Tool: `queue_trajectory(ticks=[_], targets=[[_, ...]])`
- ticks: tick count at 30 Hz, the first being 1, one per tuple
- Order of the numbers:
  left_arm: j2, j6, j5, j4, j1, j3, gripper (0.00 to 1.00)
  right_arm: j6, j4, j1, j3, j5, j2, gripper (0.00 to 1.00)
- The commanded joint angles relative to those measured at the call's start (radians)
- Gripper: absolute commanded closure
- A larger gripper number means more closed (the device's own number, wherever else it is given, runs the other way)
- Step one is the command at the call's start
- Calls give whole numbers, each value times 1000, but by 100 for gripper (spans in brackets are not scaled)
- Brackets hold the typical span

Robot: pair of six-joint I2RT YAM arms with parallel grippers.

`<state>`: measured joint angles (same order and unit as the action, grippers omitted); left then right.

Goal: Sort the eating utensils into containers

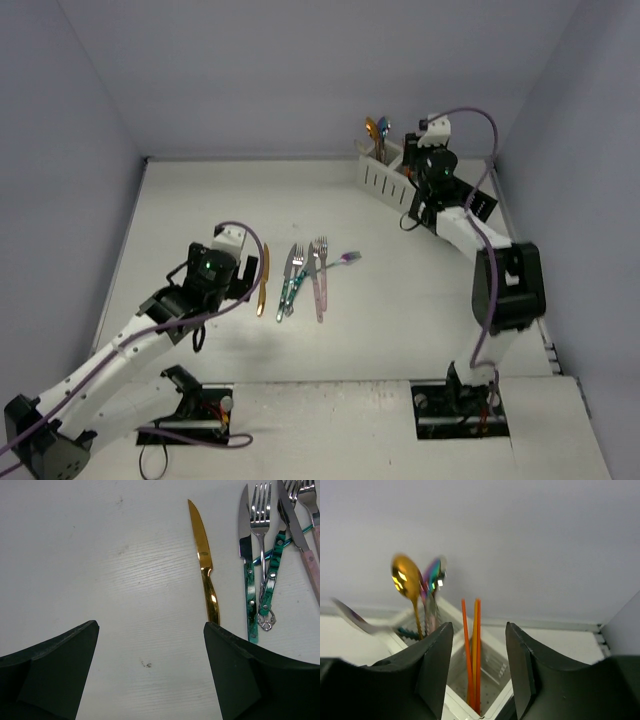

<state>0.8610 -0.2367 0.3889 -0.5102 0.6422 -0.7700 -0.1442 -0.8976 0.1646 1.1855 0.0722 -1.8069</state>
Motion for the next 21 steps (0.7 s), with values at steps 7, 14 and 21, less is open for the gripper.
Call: queue_trajectory(ticks=[7, 14, 21], targets=[[29, -44, -133, 32, 6, -80, 16, 201, 461, 9, -9, 8, 475, 39], [233, -90, -202, -11, 3, -196, 16, 328, 717, 7, -118, 27, 701, 5], [516, -195, -188, -92, -36, -314, 20, 404, 894, 4, -206, -10, 797, 0]])
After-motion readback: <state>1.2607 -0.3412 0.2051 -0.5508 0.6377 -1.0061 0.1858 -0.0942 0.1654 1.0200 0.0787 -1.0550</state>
